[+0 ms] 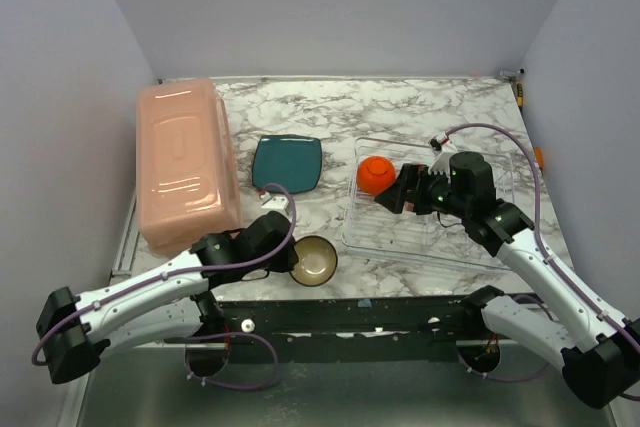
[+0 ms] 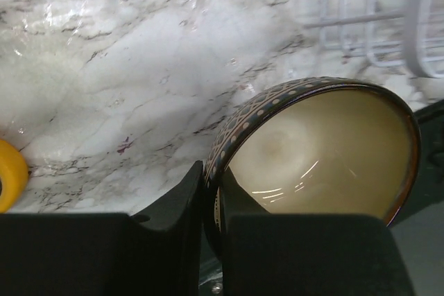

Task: Load the mixed dishes into the dish rack

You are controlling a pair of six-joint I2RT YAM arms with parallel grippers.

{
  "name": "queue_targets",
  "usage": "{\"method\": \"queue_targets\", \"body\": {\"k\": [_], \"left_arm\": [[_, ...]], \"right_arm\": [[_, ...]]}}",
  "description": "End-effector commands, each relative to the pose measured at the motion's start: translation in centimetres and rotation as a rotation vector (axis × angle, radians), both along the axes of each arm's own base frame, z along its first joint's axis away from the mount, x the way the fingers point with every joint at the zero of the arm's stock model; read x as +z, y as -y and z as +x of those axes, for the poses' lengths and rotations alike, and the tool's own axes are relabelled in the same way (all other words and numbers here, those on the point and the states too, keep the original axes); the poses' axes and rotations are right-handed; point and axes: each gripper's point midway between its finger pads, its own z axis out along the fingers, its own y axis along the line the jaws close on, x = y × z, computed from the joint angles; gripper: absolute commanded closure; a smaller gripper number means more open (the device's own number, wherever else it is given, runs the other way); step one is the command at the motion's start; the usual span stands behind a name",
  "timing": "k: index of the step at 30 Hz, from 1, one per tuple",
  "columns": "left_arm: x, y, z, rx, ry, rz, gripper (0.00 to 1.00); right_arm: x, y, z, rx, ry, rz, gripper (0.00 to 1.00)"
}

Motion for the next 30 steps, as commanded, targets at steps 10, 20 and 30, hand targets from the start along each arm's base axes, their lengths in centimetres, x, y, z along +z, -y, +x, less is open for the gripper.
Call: {"method": "queue_targets", "body": {"k": [10,20,30], "left_arm": [[13.8,0.4,1.1,0.091,0.251,-0.549,1.0],[16.3,0.3,2.3,0.156,0.292,-0.64,1.0],[16.9,1.3,3.0,0.158,0.252,-0.747,1.0]], "right_arm": [[7.9,-9.3,-6.9,0.411,0.011,0.368,0.0],[7.4,-12.5,-9.1,0.418,-0.086,0.479,0.0],[6.4,-14.1,-10.0,0.429,-0.172,0.565,0.03]]}}
